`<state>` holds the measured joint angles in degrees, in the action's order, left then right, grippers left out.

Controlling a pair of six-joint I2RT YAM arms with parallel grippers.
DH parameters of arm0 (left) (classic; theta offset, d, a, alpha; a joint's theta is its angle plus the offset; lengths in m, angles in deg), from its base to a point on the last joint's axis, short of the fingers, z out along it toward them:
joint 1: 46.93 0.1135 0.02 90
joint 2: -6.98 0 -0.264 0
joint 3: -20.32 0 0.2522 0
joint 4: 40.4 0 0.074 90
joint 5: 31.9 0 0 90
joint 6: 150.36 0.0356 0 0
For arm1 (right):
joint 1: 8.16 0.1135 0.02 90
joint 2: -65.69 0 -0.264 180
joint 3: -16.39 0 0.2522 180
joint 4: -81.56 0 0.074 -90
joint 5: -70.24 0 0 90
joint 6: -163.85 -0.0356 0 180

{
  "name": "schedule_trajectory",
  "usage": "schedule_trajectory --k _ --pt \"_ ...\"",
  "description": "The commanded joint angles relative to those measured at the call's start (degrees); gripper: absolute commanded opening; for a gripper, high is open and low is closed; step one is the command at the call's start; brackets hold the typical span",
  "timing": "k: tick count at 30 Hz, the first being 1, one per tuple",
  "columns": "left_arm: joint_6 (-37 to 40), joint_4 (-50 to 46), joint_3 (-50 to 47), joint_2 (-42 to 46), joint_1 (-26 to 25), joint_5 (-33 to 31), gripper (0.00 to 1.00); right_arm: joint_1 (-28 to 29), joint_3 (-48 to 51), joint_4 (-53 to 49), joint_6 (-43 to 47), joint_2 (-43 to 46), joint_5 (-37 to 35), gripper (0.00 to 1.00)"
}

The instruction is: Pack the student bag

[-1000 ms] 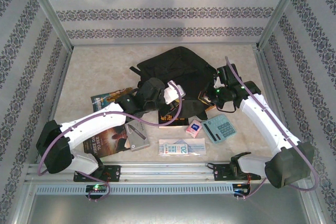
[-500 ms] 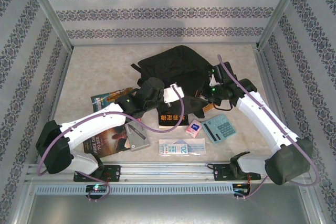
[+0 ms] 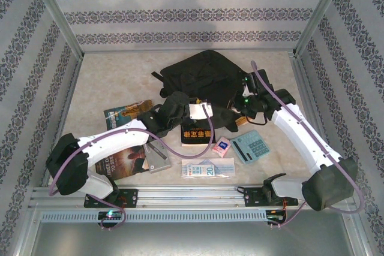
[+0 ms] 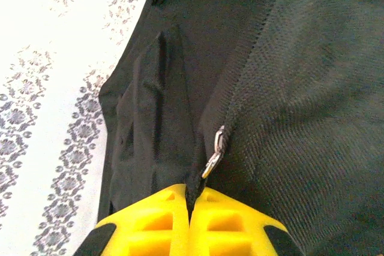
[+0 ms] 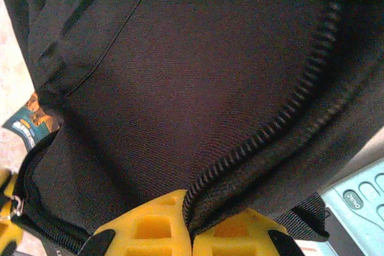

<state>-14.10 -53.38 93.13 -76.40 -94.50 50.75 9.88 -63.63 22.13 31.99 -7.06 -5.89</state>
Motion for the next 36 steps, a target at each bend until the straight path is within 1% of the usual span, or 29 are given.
schedule_trajectory --k 1,3,4,5,7,8,10,14,19,22,25,28,30,33,35,36 --pt "-3.6 -7.1 -0.8 4.4 3.4 -5.0 0.00 -5.5 0.5 -10.2 0.0 0.9 -9.9 0.00" --pt "-5.7 -10.8 -0.2 5.2 3.0 -0.7 0.00 -6.2 -0.6 -9.3 -0.1 -0.6 -9.8 0.00" --pt "-6.7 -13.7 0.9 5.5 2.9 2.6 0.00 -6.3 -1.5 -8.6 -0.1 -1.7 -9.0 0.04" --pt "-7.6 -16.8 2.1 5.5 2.7 6.7 0.00 -6.2 -2.6 -7.9 0.1 -2.8 -8.1 0.16" --pt "-10.1 -18.2 4.2 4.6 1.8 10.8 0.00 -5.7 -5.0 -8.0 -0.1 -4.5 -7.8 0.35" --pt "-11.2 -18.8 5.8 3.2 1.0 11.6 0.00 -5.4 -6.5 -8.7 -0.4 -4.9 -8.7 0.41" --pt "-12.8 -19.8 9.3 -0.1 -0.8 11.8 0.00 -5.1 -8.6 -10.3 -1.4 -4.7 -10.3 0.47" --pt "-17.6 -17.4 14.6 -5.8 -3.3 13.1 0.00 -5.2 -8.4 -13.3 -6.6 -0.8 -11.3 0.49" --pt "-21.0 -16.6 19.3 -10.3 -5.6 13.9 0.00 -6.3 -2.0 -14.1 -16.9 5.8 -6.3 0.49" --pt "-21.6 -16.2 20.5 -11.4 -6.8 14.1 0.00 -7.6 1.7 -11.8 -22.5 9.0 -1.7 0.53" --pt "-22.4 -15.8 20.9 -12.0 -7.4 14.4 0.00 -7.8 4.1 -9.2 -26.6 9.6 2.0 0.54" --pt "-22.7 -15.6 20.9 -12.2 -7.7 14.4 0.00 -7.8 7.9 -3.0 -30.7 9.8 6.7 0.54" --pt "-22.6 -15.6 20.8 -12.1 -7.8 14.5 0.00 -7.3 10.2 1.0 -32.8 10.2 7.7 0.54" --pt "-22.7 -15.4 20.6 -11.9 -7.8 14.3 0.00 -6.3 13.2 6.4 -34.6 10.3 8.5 0.50" --pt "-22.6 -15.0 20.4 -11.8 -7.8 14.2 0.00 -5.1 13.9 7.5 -34.6 9.6 7.7 0.43" --pt "-22.8 -14.8 20.3 -11.8 -7.8 14.1 0.00 -4.7 14.3 8.0 -34.4 9.3 7.6 0.37"
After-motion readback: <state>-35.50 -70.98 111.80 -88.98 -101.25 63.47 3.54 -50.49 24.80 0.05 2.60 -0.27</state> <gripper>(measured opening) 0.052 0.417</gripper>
